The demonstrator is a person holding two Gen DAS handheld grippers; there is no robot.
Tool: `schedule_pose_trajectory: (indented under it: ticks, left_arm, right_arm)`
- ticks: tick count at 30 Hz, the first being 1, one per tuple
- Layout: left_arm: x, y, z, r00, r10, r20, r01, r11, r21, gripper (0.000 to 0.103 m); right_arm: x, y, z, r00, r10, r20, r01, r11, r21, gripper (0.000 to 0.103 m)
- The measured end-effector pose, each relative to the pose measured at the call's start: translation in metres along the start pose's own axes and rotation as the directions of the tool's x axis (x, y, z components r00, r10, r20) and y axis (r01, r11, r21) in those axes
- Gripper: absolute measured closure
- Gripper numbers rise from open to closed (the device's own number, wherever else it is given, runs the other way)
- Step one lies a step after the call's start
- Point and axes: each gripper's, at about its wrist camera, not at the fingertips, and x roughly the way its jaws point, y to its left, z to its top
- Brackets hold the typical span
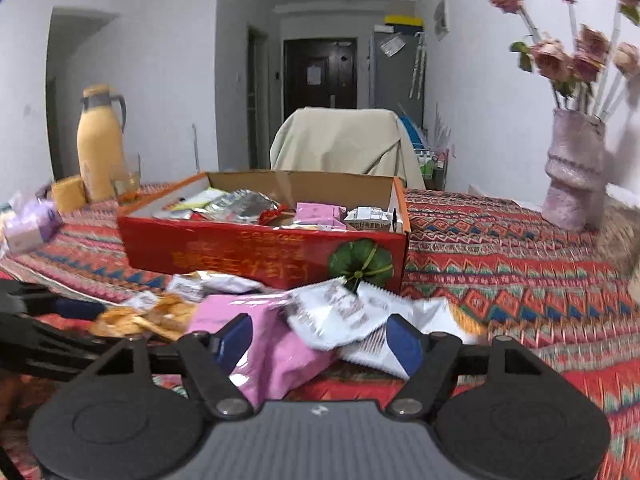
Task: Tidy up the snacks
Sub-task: 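Grasp a pumpkin oat crisp packet with the left tool while the right tool grasps a white packet, then carry both packets into the box and open both tools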
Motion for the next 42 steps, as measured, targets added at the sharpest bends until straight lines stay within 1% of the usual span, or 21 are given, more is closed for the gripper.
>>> schedule_pose_trajectory:
  ticks: [3, 4, 5, 7, 8, 10, 12, 13, 15, 16, 17, 20, 22, 27, 30, 32, 34, 36, 40, 42]
  left_arm:
    - [-0.004, 0.002, -0.002, 1.000, -0.013, 0.007, 0.013, 1.000, 0.007, 0.045]
    - [-0.006, 0.003, -0.003, 1.000, -0.015, 0.009, 0.015, 1.000, 0.002, 0.046]
    - [-0.008, 0.004, -0.004, 1.000, -0.010, 0.011, 0.010, 1.000, -0.006, 0.046]
    - [-0.013, 0.008, -0.006, 0.999, 0.025, 0.021, -0.025, 0.999, -0.022, 0.046]
    - [-0.018, 0.011, -0.007, 0.998, 0.052, 0.037, -0.051, 0.998, -0.032, 0.054]
    - [-0.030, 0.018, -0.010, 0.995, 0.081, 0.064, -0.077, 0.995, -0.064, 0.055]
    - [-0.044, 0.024, -0.012, 0.992, 0.087, 0.087, -0.077, 0.991, -0.108, 0.055]
    - [-0.052, 0.027, -0.015, 0.992, 0.081, 0.098, -0.068, 0.990, -0.128, 0.055]
    - [-0.063, 0.029, -0.018, 0.990, 0.083, 0.112, -0.065, 0.986, -0.154, 0.055]
    - [-0.070, 0.029, -0.021, 0.989, 0.088, 0.118, -0.068, 0.984, -0.164, 0.055]
    - [-0.077, 0.028, -0.024, 0.988, 0.093, 0.126, -0.070, 0.982, -0.176, 0.055]
    - [-0.098, 0.027, -0.034, 0.987, 0.077, 0.143, -0.044, 0.975, -0.216, 0.055]
    - [-0.110, 0.026, -0.043, 0.987, 0.061, 0.147, -0.024, 0.970, -0.241, 0.055]
    - [-0.136, 0.023, -0.069, 0.990, 0.054, 0.133, -0.011, 0.951, -0.308, 0.055]
    - [-0.146, 0.015, -0.075, 0.990, 0.048, 0.130, -0.006, 0.953, -0.302, 0.055]
    - [-0.152, 0.007, -0.075, 0.989, 0.068, 0.134, -0.029, 0.961, -0.277, 0.055]
    - [-0.156, 0.001, -0.074, 0.986, 0.083, 0.146, -0.044, 0.966, -0.256, 0.055]
    - [-0.160, -0.002, -0.072, 0.984, 0.083, 0.157, -0.041, 0.967, -0.253, 0.055]
    - [-0.163, -0.009, -0.066, 0.982, 0.081, 0.173, -0.038, 0.970, -0.239, 0.055]
    - [-0.161, -0.009, -0.055, 0.980, 0.075, 0.185, -0.033, 0.975, -0.219, 0.055]
  right_arm:
    - [0.024, 0.000, 0.008, 0.999, -0.019, -0.027, 0.016, 0.995, -0.103, 0.031]
    - [0.032, -0.001, 0.011, 0.999, -0.021, -0.044, 0.015, 0.992, -0.124, 0.035]
    - [0.039, -0.002, 0.013, 0.998, -0.021, -0.058, 0.013, 0.991, -0.136, 0.037]
    - [0.052, -0.005, 0.015, 0.996, -0.004, -0.085, -0.009, 0.988, -0.154, 0.036]
    - [0.056, -0.007, 0.016, 0.996, 0.014, -0.093, -0.029, 0.988, -0.154, 0.035]
    - [0.063, -0.009, 0.019, 0.994, 0.043, -0.099, -0.057, 0.988, -0.142, 0.035]
    - [0.067, -0.009, 0.023, 0.992, 0.066, -0.104, -0.080, 0.987, -0.139, 0.045]
    - [0.069, -0.008, 0.024, 0.991, 0.080, -0.110, -0.096, 0.985, -0.144, 0.056]
    - [0.071, -0.003, 0.024, 0.988, 0.098, -0.116, -0.116, 0.980, -0.162, 0.059]
    - [0.071, -0.001, 0.025, 0.989, 0.090, -0.117, -0.109, 0.979, -0.173, 0.063]
    - [0.069, 0.001, 0.025, 0.990, 0.078, -0.116, -0.098, 0.979, -0.179, 0.064]
    - [0.054, 0.000, 0.024, 0.991, 0.081, -0.105, -0.096, 0.985, -0.145, 0.065]
    - [0.032, 0.000, 0.016, 0.996, 0.049, -0.070, -0.059, 0.987, -0.147, 0.065]
    - [-0.039, -0.003, -0.018, 1.000, -0.008, 0.005, 0.008, 0.995, -0.097, 0.065]
    - [-0.086, -0.004, -0.043, 0.999, 0.012, 0.032, -0.012, 1.000, -0.015, 0.065]
    - [-0.107, -0.006, -0.057, 0.999, 0.034, 0.042, -0.035, 0.999, 0.019, 0.065]
    - [-0.120, -0.008, -0.067, 0.999, 0.024, 0.045, -0.026, 0.999, 0.039, 0.065]
    - [-0.126, -0.007, -0.074, 0.999, 0.028, 0.039, -0.030, 0.999, 0.041, 0.065]
    - [-0.129, -0.006, -0.078, 0.998, 0.037, 0.041, -0.039, 0.998, 0.057, 0.065]
    - [-0.129, -0.005, -0.076, 0.998, 0.048, 0.049, -0.051, 0.997, 0.057, 0.065]
